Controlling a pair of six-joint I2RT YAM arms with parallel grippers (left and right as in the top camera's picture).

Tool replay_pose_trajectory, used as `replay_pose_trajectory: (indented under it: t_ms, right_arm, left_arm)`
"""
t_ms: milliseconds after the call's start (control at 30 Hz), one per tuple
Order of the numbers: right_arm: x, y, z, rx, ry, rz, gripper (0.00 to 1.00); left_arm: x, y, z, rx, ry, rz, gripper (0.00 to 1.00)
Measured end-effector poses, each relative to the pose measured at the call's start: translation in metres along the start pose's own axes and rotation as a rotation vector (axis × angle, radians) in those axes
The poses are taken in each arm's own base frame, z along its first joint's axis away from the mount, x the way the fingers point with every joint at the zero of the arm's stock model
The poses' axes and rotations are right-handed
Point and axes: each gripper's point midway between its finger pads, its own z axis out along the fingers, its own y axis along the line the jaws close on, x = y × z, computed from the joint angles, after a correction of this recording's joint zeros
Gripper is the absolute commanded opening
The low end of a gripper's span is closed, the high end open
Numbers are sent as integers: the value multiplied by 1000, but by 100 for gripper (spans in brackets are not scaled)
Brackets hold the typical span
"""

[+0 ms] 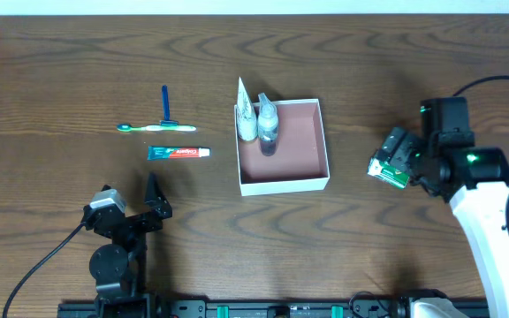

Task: Pack container
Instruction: 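Withdraw the right gripper and reach to the green Dettol soap bar, then grasp the Dettol soap bar with the right gripper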

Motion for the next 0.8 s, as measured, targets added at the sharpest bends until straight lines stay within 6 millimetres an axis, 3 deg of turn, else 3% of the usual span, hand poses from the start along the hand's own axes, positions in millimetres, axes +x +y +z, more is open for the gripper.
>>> replay_pose_trajectory:
  t_ms: [200, 533, 800]
  right_arm:
    - [-6, -13, 28, 56, 54, 25, 99]
    - [18, -17, 84, 119, 245, -70, 99]
    - [28, -15, 115, 118, 313, -128, 99]
  left_arm:
    - [0, 0, 0, 0, 0, 0, 98]
    - [0, 0, 0, 0, 0, 0, 98]
    - [0, 0, 0, 0, 0, 0, 98]
